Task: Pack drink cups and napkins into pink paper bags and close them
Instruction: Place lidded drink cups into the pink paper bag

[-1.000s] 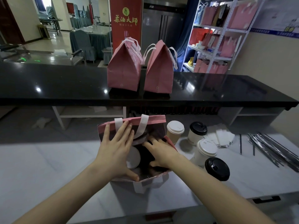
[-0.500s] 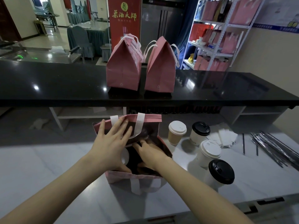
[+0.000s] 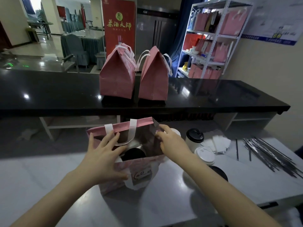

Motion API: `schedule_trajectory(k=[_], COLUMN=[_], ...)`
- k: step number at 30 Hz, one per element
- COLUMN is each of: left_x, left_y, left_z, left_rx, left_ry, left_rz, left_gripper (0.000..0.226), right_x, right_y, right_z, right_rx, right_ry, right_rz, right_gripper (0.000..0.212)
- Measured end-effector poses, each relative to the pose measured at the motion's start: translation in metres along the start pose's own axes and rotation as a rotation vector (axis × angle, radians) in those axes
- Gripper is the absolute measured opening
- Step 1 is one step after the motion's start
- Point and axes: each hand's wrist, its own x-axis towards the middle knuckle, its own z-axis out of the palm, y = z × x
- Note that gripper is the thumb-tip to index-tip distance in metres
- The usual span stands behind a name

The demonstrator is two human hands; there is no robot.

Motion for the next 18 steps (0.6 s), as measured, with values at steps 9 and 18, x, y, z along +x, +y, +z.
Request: schedule_trajectory(k=[9,18], left_x=[0.041,0.049], left_y=[0.004,0.092], left_z=[-0.012,-0.048], left_rx=[0.070,-0.288], left_ry=[0.120,0.320], left_rz=[-0.004,0.105], left_gripper=[0.077,0.032], right_x=[0.033,-0.055], right_y=[0.024,0.101], right_z=[-0.015,-0.034], right_rx=[0.101,0.212], right_ry=[-0.040,0.119], right_rz=[0.145,0.101], right_gripper=[0.026,0.029])
